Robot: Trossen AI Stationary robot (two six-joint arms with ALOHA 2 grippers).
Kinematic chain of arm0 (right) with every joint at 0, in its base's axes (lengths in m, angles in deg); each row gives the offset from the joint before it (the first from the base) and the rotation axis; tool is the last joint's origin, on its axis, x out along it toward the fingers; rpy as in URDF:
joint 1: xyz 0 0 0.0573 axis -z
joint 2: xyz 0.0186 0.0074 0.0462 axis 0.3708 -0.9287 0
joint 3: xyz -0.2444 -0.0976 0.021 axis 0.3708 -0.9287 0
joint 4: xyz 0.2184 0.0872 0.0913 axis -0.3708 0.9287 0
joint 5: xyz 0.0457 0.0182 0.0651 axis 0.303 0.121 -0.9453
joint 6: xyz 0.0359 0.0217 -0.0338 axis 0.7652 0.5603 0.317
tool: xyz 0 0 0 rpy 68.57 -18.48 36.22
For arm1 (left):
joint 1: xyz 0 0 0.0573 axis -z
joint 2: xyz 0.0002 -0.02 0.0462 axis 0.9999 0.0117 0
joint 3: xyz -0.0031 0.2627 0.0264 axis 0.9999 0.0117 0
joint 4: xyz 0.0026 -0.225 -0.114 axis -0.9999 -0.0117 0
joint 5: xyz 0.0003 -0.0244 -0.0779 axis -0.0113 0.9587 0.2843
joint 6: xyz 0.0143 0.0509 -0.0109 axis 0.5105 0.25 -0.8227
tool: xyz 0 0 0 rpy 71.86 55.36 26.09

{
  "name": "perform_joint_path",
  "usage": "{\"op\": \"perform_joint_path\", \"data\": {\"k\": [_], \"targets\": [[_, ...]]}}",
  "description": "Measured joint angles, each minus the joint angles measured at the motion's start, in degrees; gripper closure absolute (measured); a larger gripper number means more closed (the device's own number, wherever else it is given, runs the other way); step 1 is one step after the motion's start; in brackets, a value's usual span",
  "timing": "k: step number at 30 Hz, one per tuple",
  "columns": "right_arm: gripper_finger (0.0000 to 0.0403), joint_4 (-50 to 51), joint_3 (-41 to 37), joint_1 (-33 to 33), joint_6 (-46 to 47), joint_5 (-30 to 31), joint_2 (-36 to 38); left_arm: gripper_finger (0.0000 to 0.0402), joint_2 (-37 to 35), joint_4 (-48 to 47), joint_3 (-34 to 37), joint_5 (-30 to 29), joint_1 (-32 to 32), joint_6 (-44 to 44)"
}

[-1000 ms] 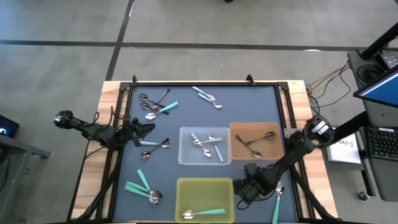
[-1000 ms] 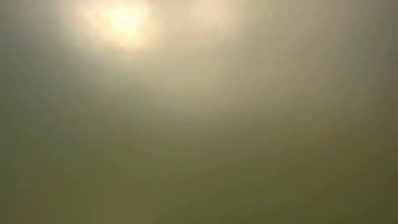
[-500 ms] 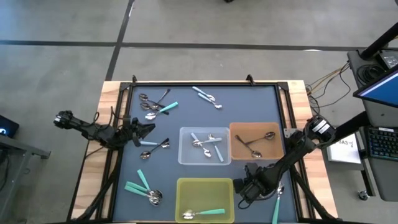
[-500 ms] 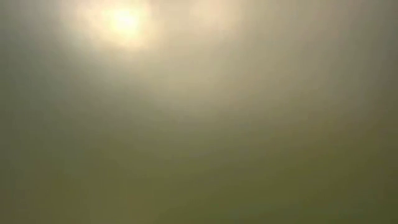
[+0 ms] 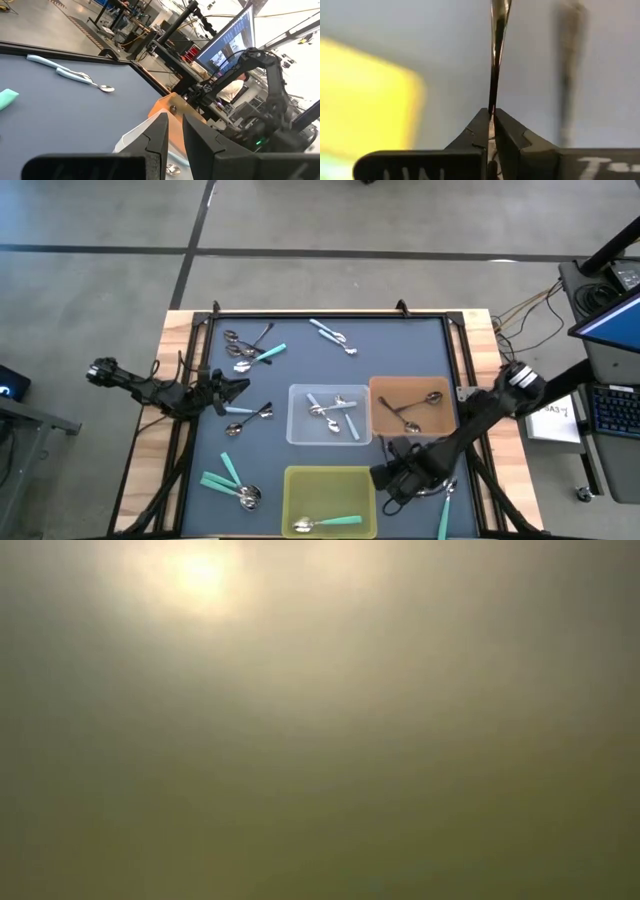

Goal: Sort silverware by color (type)
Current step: Put the black spoon into the orange bin

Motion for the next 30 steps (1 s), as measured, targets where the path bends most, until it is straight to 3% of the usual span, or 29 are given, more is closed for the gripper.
{"op": "perform_joint_path", "data": {"k": [8,15,21,30], "targets": [[0.0393,3.40,0.68,0.61,-9.62,8.12,9.45,0.0361,0.00,-0.01,0.00,0.00,0.02,0.00],[0.0394,19.61,0.70,2.86,-11.71,18.56,17.59,0.0361,0.20,0.04,0.00,0.01,0.00,0.01],[0.0394,33.94,0.67,7.64,-19.00,19.36,19.31,0.0361,0.31,0.06,0.01,0.00,0.00,0.00],[0.0362,34.32,0.15,11.36,-28.59,19.21,18.02,0.0361,0.34,-0.01,0.00,0.00,-0.01,0.02]]}}
